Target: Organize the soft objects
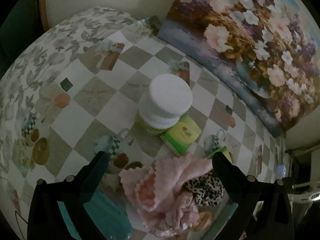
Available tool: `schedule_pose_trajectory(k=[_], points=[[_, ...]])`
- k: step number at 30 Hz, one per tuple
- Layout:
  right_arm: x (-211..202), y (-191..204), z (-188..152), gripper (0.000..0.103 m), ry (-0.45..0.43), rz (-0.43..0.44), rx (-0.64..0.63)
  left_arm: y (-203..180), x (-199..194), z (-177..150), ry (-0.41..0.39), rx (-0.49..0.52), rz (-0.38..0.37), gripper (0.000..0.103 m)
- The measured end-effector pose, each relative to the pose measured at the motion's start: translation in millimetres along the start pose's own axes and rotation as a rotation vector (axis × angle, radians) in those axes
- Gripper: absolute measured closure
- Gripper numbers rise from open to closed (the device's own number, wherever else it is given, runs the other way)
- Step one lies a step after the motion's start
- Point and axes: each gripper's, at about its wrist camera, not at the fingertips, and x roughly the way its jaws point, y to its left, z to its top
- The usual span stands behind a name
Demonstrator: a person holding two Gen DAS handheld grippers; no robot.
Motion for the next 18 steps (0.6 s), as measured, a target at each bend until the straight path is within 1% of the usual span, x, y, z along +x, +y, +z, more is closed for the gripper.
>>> schedule_pose_trajectory(k=[3, 8, 11, 15, 18], points=[[7.6, 9.2, 1.4, 0.0, 0.005, 0.069, 0.002, -4.3, 0.9, 1.5, -0.016, 0.024, 0.001, 0.0], [20.5, 18.4, 4.8, 0.0, 0.005, 0.074, -0.009, -13.0, 8.5, 3.1, 0.015, 0.06, -0.017, 0.0], [27.9, 18.3, 6.5, 0.005, 0.016, 0.082, -0.003, -13.2, 16.7, 4.4, 0.048, 0.056, 0.007, 0.0], [42.2, 19.7, 6.8, 0.006, 0.045, 0.082, -0.007, -12.8, 25.3, 6.5, 0.079, 0.043, 0.005, 0.0], [52.9, 21.4, 6.1, 0.011, 0.066, 0.075, -0.015, -20.5, 29.3, 7.2, 0.084, 0.088, 0.029, 0.0]])
